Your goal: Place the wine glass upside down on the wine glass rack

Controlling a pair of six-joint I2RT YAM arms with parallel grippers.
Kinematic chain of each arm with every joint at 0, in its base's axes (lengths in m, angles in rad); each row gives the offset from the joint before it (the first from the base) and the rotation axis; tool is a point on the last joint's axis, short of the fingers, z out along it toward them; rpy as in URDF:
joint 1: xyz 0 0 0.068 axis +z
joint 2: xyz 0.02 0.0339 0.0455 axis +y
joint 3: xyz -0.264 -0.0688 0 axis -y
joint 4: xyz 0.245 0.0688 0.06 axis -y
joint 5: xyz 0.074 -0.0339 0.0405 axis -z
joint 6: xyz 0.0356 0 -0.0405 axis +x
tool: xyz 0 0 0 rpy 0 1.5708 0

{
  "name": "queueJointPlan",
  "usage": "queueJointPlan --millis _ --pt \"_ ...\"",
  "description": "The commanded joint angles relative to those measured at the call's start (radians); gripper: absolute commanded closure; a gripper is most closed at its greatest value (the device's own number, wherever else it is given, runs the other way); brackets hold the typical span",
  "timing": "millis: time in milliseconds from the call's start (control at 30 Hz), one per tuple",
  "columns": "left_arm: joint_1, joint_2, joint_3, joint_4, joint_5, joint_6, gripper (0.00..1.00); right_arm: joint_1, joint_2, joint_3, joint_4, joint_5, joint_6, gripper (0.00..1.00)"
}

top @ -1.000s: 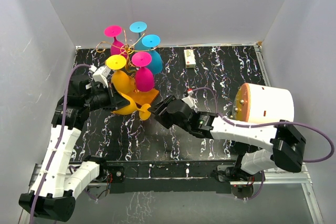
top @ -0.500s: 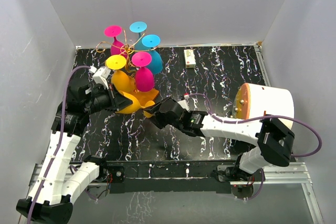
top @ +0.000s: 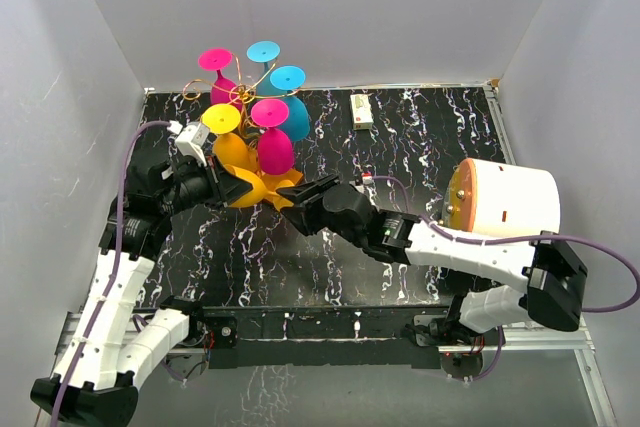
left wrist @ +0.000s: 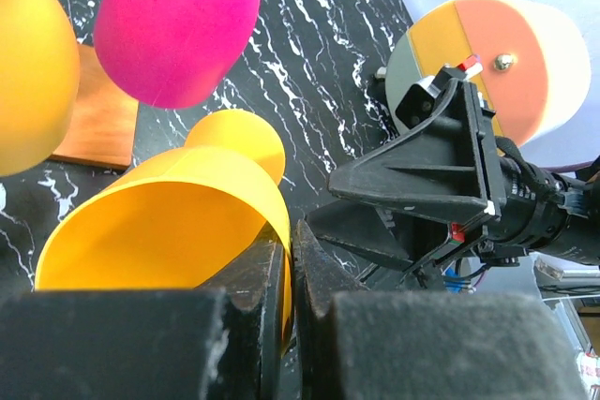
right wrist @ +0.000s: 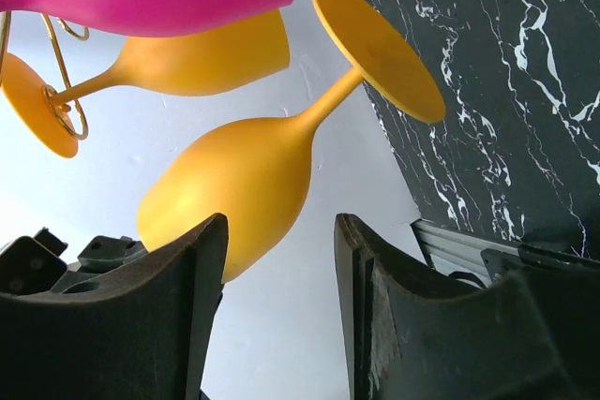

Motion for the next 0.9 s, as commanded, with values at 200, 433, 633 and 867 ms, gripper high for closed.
queueJointPlan --millis 200,433,633,867 --pt "-0.006 -0.038 -0.049 0.132 0.099 0.004 1.0 -0.006 0.053 0.074 0.016 0.044 0.033 0.55" --pt "-0.006 -0.048 -0.077 0.171 0.194 0.021 1.0 -0.025 0.118 0.121 -0.002 0.038 0.053 0.58" --pt "-0.008 -0.042 -0.087 0.187 0.276 0.02 1.0 -0.051 0.161 0.122 0.043 -0.033 0.054 0.62" --pt "-0.009 -0.044 -0.098 0.203 0.324 0.021 1.0 -0.056 0.185 0.122 0.055 -0.063 0.057 0.64"
